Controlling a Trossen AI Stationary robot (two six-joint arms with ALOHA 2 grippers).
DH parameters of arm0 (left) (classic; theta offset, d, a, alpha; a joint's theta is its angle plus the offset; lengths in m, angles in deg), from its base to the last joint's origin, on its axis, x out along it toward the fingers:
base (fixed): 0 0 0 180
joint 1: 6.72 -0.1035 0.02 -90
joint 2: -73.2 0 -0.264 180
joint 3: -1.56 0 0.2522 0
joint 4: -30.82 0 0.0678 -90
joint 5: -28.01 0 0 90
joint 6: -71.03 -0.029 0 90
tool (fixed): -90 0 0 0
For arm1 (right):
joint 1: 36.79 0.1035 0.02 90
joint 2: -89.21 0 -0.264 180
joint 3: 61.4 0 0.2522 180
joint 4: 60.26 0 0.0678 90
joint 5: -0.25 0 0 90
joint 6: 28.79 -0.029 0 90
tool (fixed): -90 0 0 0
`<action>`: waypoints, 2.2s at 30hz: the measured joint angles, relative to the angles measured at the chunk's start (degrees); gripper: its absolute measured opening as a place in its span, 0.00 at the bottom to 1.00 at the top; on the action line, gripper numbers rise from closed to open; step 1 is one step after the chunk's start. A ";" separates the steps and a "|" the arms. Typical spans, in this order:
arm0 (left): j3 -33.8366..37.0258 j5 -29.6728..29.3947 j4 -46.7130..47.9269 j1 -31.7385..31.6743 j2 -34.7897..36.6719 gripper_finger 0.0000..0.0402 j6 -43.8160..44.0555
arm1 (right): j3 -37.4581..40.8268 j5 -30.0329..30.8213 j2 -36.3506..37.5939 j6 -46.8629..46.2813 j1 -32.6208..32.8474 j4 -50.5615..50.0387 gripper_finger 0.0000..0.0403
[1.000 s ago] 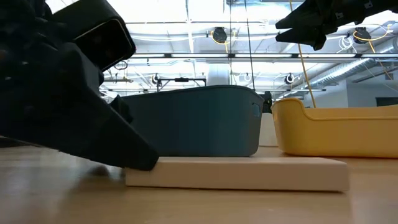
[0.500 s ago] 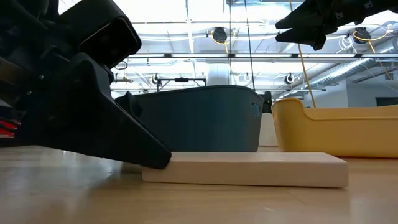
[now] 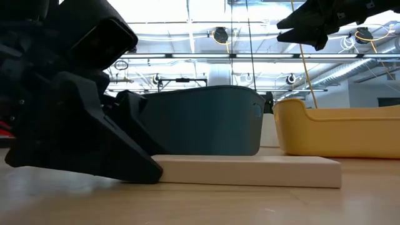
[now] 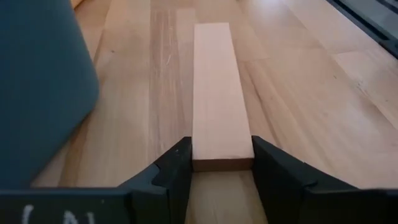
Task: Sort & place blocks by color
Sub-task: Put the right brown block into the white bin
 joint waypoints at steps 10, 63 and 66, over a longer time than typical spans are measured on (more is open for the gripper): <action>0.17 -0.72 -3.57 -0.71 -0.22 0.34 7.13 | 0.00 0.00 0.00 0.01 0.02 0.00 0.53; 0.13 -0.07 1.83 -26.90 23.63 0.38 -21.38 | 0.02 -1.52 -0.35 -54.80 0.00 9.49 0.53; 0.13 0.20 1.80 -26.71 23.63 0.38 -21.11 | 0.02 -1.66 -0.35 -55.45 0.02 9.48 0.53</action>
